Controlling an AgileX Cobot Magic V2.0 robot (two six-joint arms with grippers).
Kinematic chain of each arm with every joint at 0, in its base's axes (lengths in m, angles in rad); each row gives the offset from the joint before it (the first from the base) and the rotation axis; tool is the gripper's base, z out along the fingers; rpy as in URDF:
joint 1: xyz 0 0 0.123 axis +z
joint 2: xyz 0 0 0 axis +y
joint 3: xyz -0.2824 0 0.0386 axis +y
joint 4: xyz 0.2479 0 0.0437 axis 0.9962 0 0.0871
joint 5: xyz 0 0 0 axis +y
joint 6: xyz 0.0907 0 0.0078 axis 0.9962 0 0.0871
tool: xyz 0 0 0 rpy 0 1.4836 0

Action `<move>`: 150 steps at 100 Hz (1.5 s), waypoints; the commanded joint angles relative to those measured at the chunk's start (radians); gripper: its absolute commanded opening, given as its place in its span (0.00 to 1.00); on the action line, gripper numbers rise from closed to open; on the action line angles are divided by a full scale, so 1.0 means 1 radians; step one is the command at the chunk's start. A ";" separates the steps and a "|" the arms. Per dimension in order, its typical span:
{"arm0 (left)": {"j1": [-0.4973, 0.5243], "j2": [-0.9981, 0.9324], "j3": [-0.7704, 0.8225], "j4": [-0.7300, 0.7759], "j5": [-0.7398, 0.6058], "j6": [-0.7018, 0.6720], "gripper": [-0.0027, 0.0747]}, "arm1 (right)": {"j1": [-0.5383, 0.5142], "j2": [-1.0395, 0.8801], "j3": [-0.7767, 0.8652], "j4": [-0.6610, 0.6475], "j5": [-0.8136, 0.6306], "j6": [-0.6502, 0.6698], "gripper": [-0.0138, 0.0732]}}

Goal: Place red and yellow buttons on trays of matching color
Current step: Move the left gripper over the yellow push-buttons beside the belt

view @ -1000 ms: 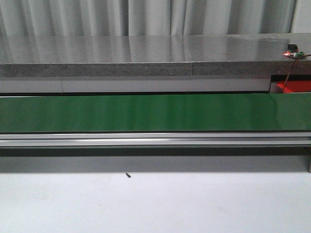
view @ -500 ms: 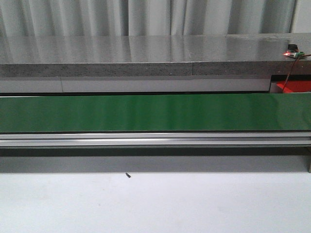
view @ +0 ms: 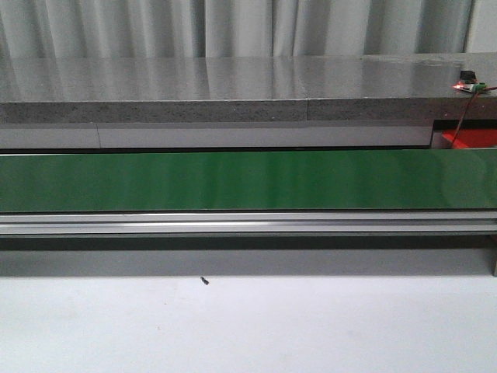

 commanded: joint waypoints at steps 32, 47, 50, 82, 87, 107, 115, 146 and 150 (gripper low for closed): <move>-0.008 0.327 -0.279 0.007 -0.053 -0.007 0.01 | -0.007 -0.019 -0.018 -0.007 -0.077 -0.005 0.08; -0.008 0.486 -0.375 0.007 -0.040 -0.007 0.01 | -0.007 -0.019 -0.018 -0.007 -0.077 -0.005 0.08; -0.008 0.523 -0.393 0.007 -0.025 -0.007 0.01 | -0.007 -0.019 -0.018 -0.007 -0.077 -0.005 0.08; -0.008 0.800 -0.543 0.023 -0.001 -0.007 0.19 | -0.007 -0.019 -0.018 -0.007 -0.077 -0.005 0.08; -0.008 0.826 -0.554 0.023 -0.001 -0.007 0.33 | -0.007 -0.019 -0.018 -0.007 -0.077 -0.005 0.08; -0.008 0.894 -0.590 0.023 -0.006 -0.032 0.87 | -0.007 -0.019 -0.018 -0.007 -0.077 -0.005 0.08; 0.016 0.909 -0.606 0.023 0.008 -0.091 0.86 | -0.007 -0.019 -0.018 -0.007 -0.077 -0.005 0.08; 0.333 0.947 -0.743 0.016 0.288 -0.145 0.86 | -0.007 -0.019 -0.018 -0.007 -0.077 -0.005 0.08; 0.371 0.950 -0.753 0.014 0.317 -0.145 0.86 | -0.007 -0.019 -0.018 -0.007 -0.077 -0.005 0.08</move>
